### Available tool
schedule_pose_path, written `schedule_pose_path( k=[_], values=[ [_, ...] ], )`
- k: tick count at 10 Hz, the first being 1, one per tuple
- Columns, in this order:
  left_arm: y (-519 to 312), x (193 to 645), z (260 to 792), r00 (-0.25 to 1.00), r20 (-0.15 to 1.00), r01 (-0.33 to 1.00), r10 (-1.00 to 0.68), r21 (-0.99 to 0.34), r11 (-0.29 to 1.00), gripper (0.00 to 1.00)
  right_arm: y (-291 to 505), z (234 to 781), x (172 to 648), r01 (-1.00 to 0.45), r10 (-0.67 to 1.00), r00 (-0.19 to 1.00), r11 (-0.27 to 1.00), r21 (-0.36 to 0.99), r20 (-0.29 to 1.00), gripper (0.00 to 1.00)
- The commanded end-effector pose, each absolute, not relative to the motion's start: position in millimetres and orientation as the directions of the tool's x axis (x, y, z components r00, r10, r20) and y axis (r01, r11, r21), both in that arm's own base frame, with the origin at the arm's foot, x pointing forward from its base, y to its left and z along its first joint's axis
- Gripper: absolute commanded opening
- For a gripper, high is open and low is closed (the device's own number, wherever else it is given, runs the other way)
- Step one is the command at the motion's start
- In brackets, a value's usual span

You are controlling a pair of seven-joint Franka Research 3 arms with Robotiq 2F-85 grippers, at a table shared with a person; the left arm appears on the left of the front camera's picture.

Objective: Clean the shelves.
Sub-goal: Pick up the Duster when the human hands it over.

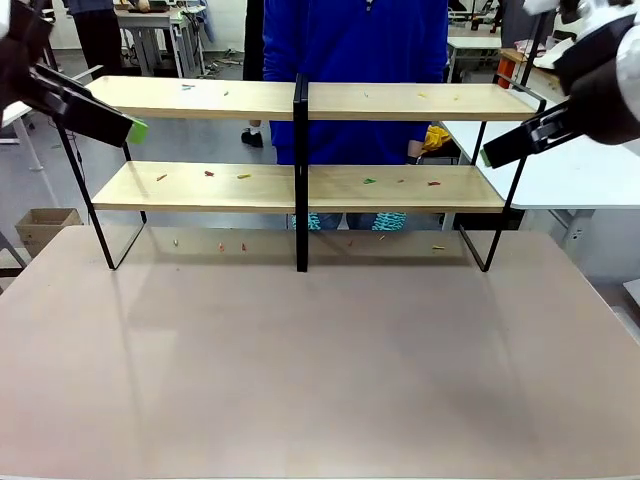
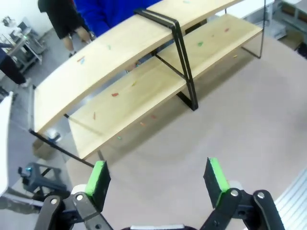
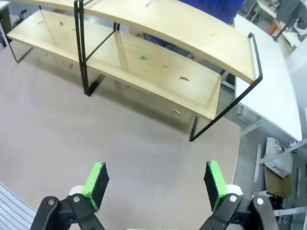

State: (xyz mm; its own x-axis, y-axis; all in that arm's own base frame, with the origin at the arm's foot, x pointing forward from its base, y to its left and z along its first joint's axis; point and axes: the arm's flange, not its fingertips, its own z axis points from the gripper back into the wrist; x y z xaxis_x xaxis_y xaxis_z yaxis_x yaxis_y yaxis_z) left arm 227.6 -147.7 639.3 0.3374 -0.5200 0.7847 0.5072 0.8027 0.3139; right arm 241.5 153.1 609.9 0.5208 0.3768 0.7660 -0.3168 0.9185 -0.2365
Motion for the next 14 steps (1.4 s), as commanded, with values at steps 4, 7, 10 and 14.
schedule_pose_path(
  k=[4, 7, 10, 14],
  values=[
    [-150, 234, 643, 0.501, 0.734, 0.527, -0.458, 0.162, 0.835, 1.0, 157, 624, 247, -0.175, 0.235, 0.577, 0.971, -0.163, 0.782, 1.0],
    [-157, 229, 648, 0.611, 0.726, 0.437, -0.316, 0.023, 0.899, 1.0, 163, 633, 238, -0.075, 0.118, 0.672, 0.993, -0.092, 0.731, 1.0],
    [-170, 234, 651, 0.635, 0.749, 0.318, -0.193, -0.025, 0.948, 1.0, 170, 629, 236, -0.099, 0.127, 0.669, 0.992, -0.081, 0.732, 1.0],
    [-163, 229, 657, 0.459, 0.877, 0.334, -0.142, -0.023, 0.942, 1.0, 170, 626, 242, -0.099, 0.121, 0.676, 0.992, -0.072, 0.727, 1.0]
  ],
)
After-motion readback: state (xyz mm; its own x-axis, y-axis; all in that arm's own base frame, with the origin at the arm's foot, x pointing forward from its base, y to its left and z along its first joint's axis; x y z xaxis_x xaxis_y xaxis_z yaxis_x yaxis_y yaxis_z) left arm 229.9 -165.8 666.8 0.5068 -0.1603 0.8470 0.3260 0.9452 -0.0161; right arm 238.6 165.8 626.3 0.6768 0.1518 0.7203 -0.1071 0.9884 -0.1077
